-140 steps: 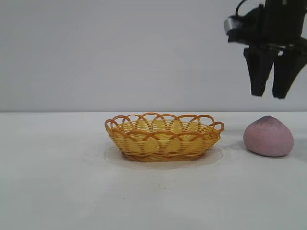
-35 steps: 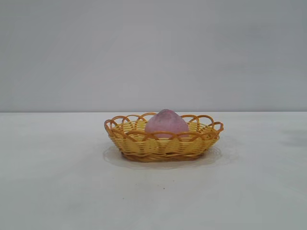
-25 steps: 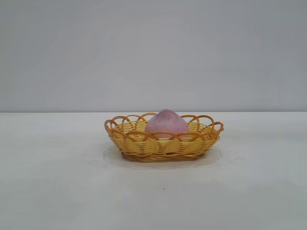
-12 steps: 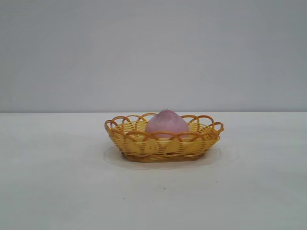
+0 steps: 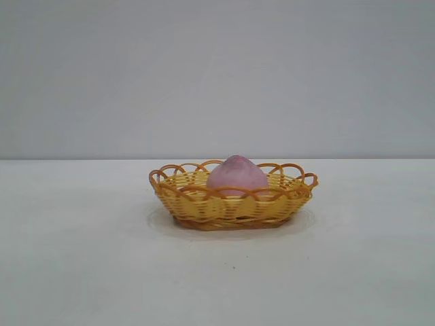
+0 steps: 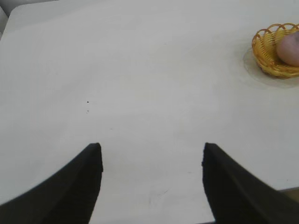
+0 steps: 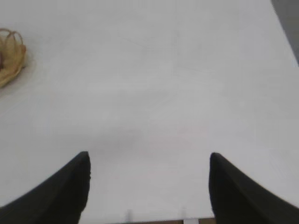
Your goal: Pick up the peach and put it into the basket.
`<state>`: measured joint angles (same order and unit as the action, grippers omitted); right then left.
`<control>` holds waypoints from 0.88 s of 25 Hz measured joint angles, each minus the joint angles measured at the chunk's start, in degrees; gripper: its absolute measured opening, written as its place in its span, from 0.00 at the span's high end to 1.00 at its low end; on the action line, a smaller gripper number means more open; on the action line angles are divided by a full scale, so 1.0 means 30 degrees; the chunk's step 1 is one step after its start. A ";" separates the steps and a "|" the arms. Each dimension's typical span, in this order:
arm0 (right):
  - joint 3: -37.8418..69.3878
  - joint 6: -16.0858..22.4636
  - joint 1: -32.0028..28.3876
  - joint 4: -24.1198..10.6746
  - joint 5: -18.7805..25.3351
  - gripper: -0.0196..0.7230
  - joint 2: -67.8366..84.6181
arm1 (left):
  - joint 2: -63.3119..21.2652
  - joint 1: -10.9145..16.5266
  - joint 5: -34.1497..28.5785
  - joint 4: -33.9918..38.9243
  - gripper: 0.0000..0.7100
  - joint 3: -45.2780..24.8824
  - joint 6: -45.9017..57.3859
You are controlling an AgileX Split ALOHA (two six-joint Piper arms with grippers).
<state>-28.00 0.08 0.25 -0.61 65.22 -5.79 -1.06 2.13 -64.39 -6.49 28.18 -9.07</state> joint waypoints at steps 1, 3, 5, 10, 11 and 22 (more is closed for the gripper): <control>0.0000 0.0000 0.0000 0.0000 0.0000 0.36 0.0297 | 0.0000 0.0000 0.0000 0.0000 0.43 0.0000 0.0000; 0.0000 0.0000 0.0000 0.0000 0.0000 0.36 0.0913 | 0.0000 0.0000 0.0000 0.0000 0.43 0.0000 0.0000; 0.0000 0.0000 0.0000 0.0000 0.0000 0.36 0.1449 | 0.0000 0.0000 0.0000 0.0000 0.43 0.0000 0.0000; 0.0000 0.0000 0.0000 0.0000 0.0000 0.36 0.2240 | 0.0000 0.0000 0.0000 0.0000 0.43 0.0000 0.0000; 0.0000 -0.0086 0.0000 0.0000 0.0000 0.36 0.2240 | 0.0000 0.0000 0.0000 0.0000 0.43 0.0000 0.0000; 0.0000 -0.0294 -0.0032 0.0280 0.0036 0.36 0.2240 | 0.0000 0.0000 0.0000 0.0000 0.43 0.0000 0.0000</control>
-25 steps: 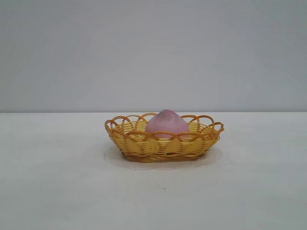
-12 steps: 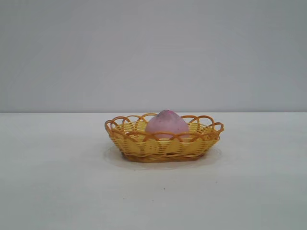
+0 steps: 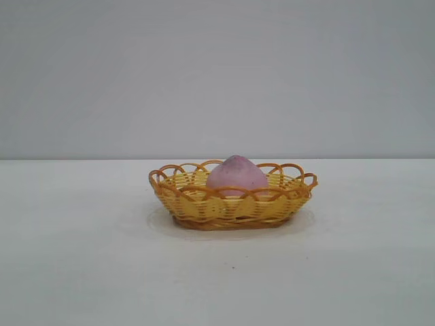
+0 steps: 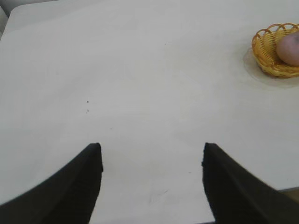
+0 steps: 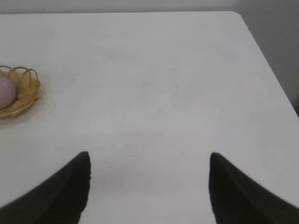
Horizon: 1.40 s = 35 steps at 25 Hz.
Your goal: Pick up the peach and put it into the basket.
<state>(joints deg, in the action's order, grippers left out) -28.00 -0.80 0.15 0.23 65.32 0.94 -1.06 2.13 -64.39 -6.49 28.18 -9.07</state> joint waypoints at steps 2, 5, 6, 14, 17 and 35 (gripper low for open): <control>0.0000 0.0000 0.0000 0.0000 0.0000 0.36 0.0000 | 0.0000 0.0000 0.0000 0.0000 0.43 0.0000 0.0000; 0.0000 0.0000 0.0000 0.0000 0.0000 0.36 0.0000 | 0.0000 0.0000 0.0000 0.0000 0.43 0.0000 0.0000; 0.0000 0.0000 0.0000 0.0000 0.0000 0.36 0.0000 | 0.0000 0.0000 0.0000 0.0000 0.43 0.0000 0.0000; 0.0000 0.0000 0.0243 0.0013 0.0000 0.36 0.0000 | 0.0000 0.0000 0.0000 0.0000 0.43 0.0000 0.0000; 0.0000 0.0000 0.0862 0.0013 0.0000 0.36 0.0000 | 0.0000 0.0000 0.0000 0.0000 0.43 0.0000 0.0000; 0.0000 0.0000 0.1041 0.0043 0.0000 0.36 0.0000 | 0.0000 0.0000 0.0000 0.0000 0.43 0.0000 0.0000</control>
